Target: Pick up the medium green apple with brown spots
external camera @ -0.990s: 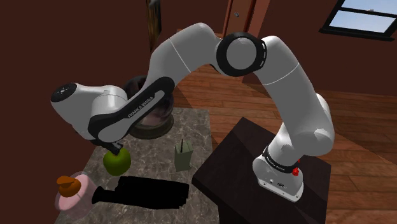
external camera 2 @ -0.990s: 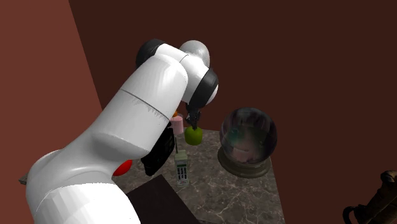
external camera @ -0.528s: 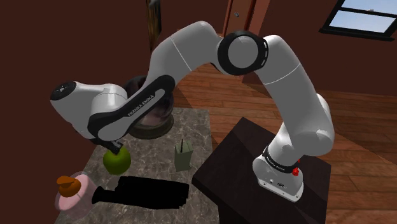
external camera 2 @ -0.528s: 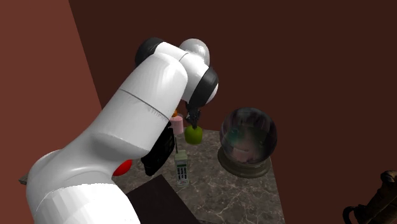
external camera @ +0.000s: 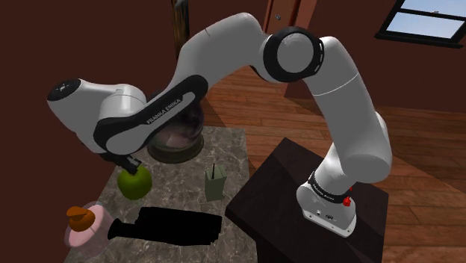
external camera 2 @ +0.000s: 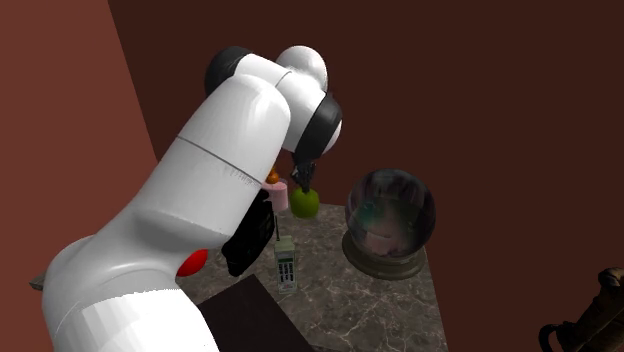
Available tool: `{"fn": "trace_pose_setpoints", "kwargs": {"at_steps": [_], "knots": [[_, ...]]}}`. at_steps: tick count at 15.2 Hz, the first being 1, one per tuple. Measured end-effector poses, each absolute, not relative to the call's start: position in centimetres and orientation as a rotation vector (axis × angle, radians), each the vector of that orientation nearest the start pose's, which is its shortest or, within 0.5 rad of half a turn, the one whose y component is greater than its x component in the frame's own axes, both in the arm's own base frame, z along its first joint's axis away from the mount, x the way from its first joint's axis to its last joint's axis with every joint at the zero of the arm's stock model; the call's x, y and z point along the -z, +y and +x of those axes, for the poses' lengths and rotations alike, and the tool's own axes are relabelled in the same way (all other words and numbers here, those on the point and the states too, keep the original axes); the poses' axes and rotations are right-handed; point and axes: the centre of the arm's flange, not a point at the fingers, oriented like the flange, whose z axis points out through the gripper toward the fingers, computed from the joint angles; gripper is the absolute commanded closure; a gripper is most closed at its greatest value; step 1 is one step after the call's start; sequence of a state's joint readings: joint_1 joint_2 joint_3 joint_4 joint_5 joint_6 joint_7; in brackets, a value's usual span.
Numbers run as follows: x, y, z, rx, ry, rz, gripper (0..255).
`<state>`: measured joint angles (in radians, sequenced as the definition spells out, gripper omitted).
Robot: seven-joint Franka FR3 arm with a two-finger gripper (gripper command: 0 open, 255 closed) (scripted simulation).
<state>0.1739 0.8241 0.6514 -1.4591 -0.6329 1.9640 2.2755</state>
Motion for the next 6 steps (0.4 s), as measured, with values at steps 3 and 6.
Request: {"fn": "trace_pose_setpoints", "kwargs": {"at_steps": [3,6], "knots": [[-26.4,42.6,56.3,0.143,1.964,-2.615,255],[-27.8,42.6,56.1,0.143,1.964,-2.615,255]]}}
